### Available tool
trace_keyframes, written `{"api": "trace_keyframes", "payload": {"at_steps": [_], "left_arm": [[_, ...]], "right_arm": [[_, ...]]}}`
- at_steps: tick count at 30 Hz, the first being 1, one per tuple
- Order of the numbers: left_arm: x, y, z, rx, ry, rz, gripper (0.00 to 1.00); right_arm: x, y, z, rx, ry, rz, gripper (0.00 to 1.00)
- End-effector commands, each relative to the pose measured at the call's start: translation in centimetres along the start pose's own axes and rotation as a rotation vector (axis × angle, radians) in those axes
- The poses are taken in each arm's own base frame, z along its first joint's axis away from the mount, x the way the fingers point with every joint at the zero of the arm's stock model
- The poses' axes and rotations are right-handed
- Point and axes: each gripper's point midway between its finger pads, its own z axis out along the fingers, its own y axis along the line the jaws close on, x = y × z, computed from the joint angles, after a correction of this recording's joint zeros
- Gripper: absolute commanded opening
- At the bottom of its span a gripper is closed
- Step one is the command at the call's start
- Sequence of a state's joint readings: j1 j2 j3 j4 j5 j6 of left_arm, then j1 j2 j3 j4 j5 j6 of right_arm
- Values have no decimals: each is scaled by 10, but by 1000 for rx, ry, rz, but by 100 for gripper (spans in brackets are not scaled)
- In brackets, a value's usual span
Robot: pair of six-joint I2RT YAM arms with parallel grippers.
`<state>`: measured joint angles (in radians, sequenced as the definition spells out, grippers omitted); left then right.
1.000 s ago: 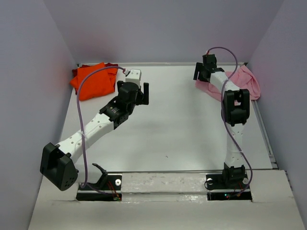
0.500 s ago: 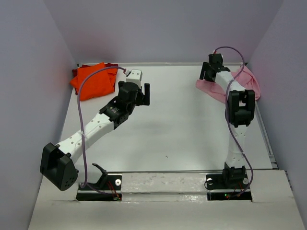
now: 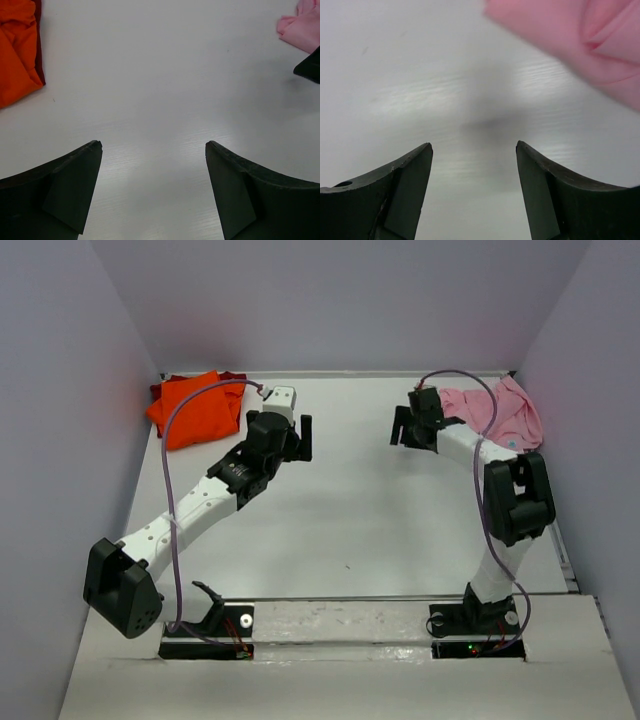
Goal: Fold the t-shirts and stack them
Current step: Put the neatly folded tshirt into the corner of the board with the left arm
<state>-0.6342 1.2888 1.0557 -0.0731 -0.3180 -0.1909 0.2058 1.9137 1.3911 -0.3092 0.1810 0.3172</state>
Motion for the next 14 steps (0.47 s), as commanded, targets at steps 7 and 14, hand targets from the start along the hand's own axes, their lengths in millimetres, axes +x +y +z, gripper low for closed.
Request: {"api": "trace_keyframes", "payload": {"at_steps": [7,14], "left_arm": [[-30,11,-5,-57,-85,-60,94],[-25,12,3,-68,-63,-77,94]], "right_arm": [[68,85,-113,-304,-97,2,73],[97,53,-132,-261,-90,-28,72]]}}
